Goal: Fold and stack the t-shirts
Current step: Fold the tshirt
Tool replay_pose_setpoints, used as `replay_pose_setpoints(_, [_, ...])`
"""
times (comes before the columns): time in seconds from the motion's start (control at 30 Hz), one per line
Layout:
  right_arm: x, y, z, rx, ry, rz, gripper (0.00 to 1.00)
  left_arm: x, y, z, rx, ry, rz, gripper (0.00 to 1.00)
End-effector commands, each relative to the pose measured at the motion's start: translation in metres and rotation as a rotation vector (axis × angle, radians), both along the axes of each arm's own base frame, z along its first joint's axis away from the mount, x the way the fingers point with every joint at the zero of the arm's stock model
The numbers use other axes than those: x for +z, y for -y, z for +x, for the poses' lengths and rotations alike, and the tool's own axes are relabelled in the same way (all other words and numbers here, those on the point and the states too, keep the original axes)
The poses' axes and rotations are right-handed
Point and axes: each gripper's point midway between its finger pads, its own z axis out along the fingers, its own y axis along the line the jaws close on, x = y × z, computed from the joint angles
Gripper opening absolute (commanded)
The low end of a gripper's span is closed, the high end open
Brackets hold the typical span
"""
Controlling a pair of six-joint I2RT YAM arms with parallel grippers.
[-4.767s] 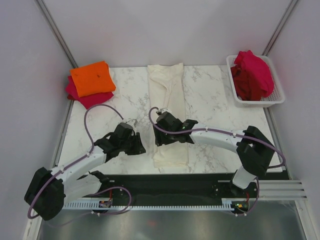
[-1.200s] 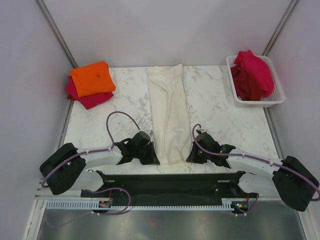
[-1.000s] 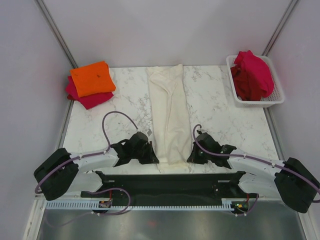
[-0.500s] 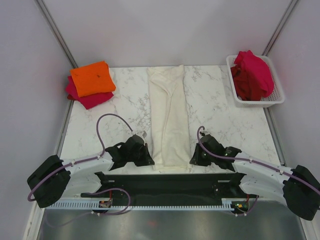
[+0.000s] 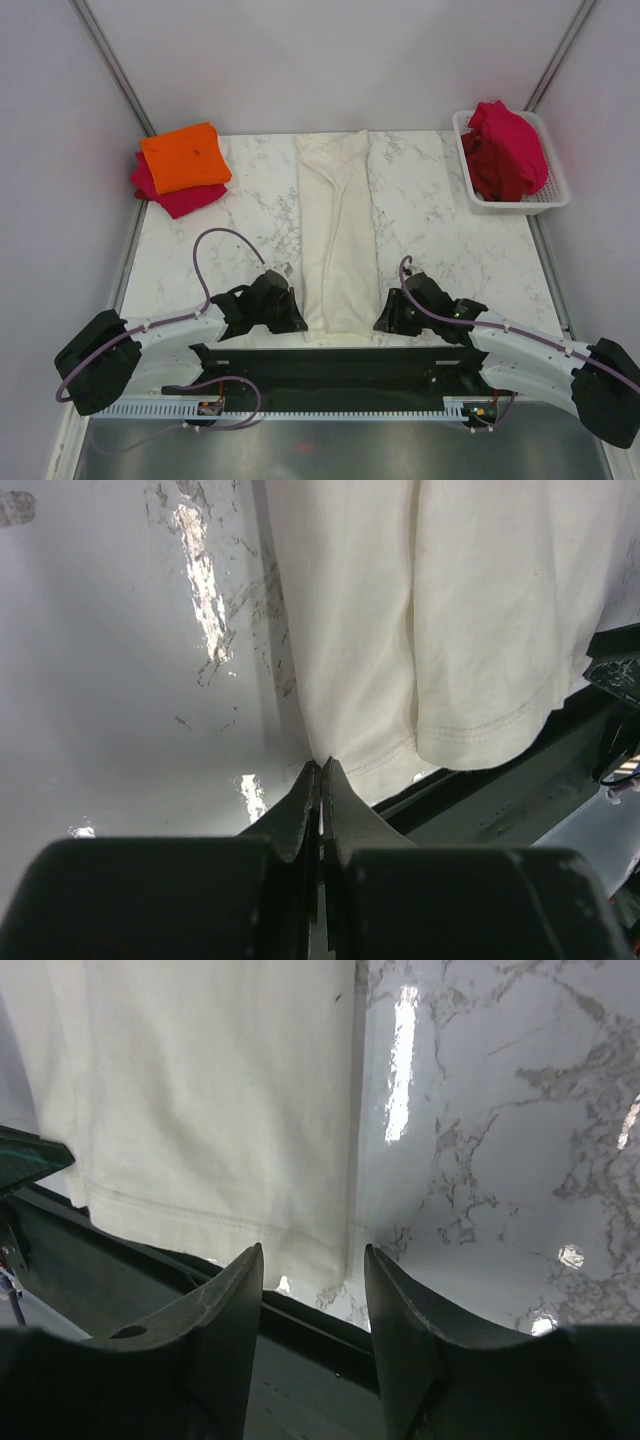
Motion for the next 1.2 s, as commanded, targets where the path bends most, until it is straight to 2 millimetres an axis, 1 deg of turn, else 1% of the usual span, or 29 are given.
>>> replay_pose_setpoints(0.0, [0.003, 0.002, 0.003, -0.012, 0.019, 0.005, 0.55, 0.001, 0.001, -0.002, 0.013, -0.013, -0.015, 0.11])
replay_pose_setpoints(0.03, [0.008, 0.0, 0.004, -0.019, 0.033, 0.023, 0.57, 0.003, 0.002, -0.003, 0.01, -0.013, -0.023, 0.22])
replay_pose_setpoints(0.07, [0.009, 0.0, 0.004, -0.022, 0.037, 0.028, 0.58, 0.003, 0.002, -0.005, 0.006, -0.02, -0.029, 0.3])
replay_pose_setpoints(0.1, [0.01, 0.0, 0.005, -0.027, 0.043, 0.032, 0.58, 0.003, 0.002, -0.006, 0.01, -0.025, -0.035, 0.44])
replay_pose_setpoints(0.17, [0.01, 0.0, 0.005, -0.026, 0.044, 0.032, 0.58, 0.005, 0.001, -0.008, 0.011, -0.024, -0.049, 0.57])
replay_pose_setpoints(0.23, [0.005, 0.0, 0.004, -0.022, 0.03, 0.02, 0.59, 0.005, 0.0, -0.01, 0.016, -0.028, -0.057, 0.63])
replay_pose_setpoints(0.3, [-0.003, 0.003, 0.0, -0.018, 0.008, 0.005, 0.58, 0.007, 0.0, -0.012, 0.013, -0.027, -0.069, 0.63])
replay_pose_setpoints(0.33, [-0.003, 0.0, 0.001, -0.015, 0.014, 0.02, 0.57, 0.006, -0.001, -0.013, 0.013, -0.028, -0.068, 0.63])
replay_pose_setpoints(0.37, [-0.005, -0.001, 0.0, -0.015, 0.005, 0.029, 0.54, 0.004, -0.002, -0.014, 0.011, -0.031, -0.063, 0.63])
replay_pose_setpoints(0.4, [-0.01, 0.0, -0.003, -0.015, -0.006, 0.026, 0.53, 0.002, -0.002, -0.014, 0.007, -0.033, -0.057, 0.62])
replay_pose_setpoints(0.47, [-0.011, -0.002, -0.002, -0.014, -0.003, 0.033, 0.51, 0.001, -0.002, -0.015, 0.001, -0.037, -0.053, 0.61])
replay_pose_setpoints(0.5, [-0.015, 0.0, -0.003, -0.013, -0.011, 0.022, 0.5, -0.001, -0.001, -0.016, -0.007, -0.041, -0.045, 0.6])
replay_pose_setpoints(0.57, [-0.016, -0.001, -0.003, -0.008, -0.013, 0.023, 0.44, 0.0, 0.001, -0.015, -0.01, -0.033, -0.046, 0.56])
replay_pose_setpoints(0.63, [-0.016, -0.001, -0.003, -0.004, -0.012, 0.024, 0.4, 0.0, 0.005, -0.017, -0.022, -0.031, -0.053, 0.48])
replay_pose_setpoints(0.67, [-0.015, -0.001, -0.003, -0.004, -0.011, 0.025, 0.32, 0.002, 0.009, -0.015, -0.026, -0.019, -0.071, 0.42])
replay_pose_setpoints(0.7, [-0.015, -0.002, -0.004, -0.001, -0.009, 0.029, 0.28, 0.002, 0.012, -0.016, -0.031, -0.019, -0.077, 0.28])
replay_pose_setpoints(0.73, [-0.015, -0.001, -0.004, 0.001, -0.008, 0.028, 0.24, -0.001, 0.013, -0.017, -0.033, -0.027, -0.075, 0.21])
replay_pose_setpoints(0.77, [-0.015, -0.002, -0.004, 0.003, -0.006, 0.031, 0.14, -0.001, 0.015, -0.016, -0.034, -0.026, -0.08, 0.02])
replay_pose_setpoints(0.87, [-0.014, -0.002, -0.005, 0.012, -0.001, 0.037, 0.0, -0.002, 0.017, -0.017, -0.039, -0.031, -0.07, 0.02])
replay_pose_setpoints(0.93, [-0.013, -0.001, -0.007, 0.019, -0.004, 0.039, 0.0, -0.001, 0.017, -0.019, -0.038, -0.037, -0.073, 0.02])
replay_pose_setpoints(0.97, [-0.012, -0.001, -0.008, 0.018, -0.009, 0.039, 0.0, 0.003, 0.016, -0.019, -0.036, -0.031, -0.087, 0.02])
replay_pose_setpoints(1.0, [-0.009, -0.001, -0.008, 0.021, -0.001, 0.049, 0.0, 0.004, 0.014, -0.022, -0.029, -0.043, -0.09, 0.02])
replay_pose_setpoints(1.03, [-0.01, 0.002, -0.012, 0.021, -0.015, 0.035, 0.0, 0.002, 0.011, -0.025, -0.023, -0.05, -0.089, 0.02])
replay_pose_setpoints(1.07, [-0.01, 0.004, -0.014, 0.022, -0.019, 0.03, 0.0, 0.009, 0.011, -0.026, -0.017, -0.04, -0.115, 0.02])
replay_pose_setpoints(1.1, [-0.008, 0.008, -0.017, 0.018, -0.022, 0.024, 0.0, 0.005, 0.005, -0.031, -0.01, -0.054, -0.101, 0.02])
replay_pose_setpoints(1.17, [-0.009, 0.012, -0.021, 0.022, -0.025, 0.018, 0.0, 0.01, 0.001, -0.033, -0.007, -0.047, -0.103, 0.02])
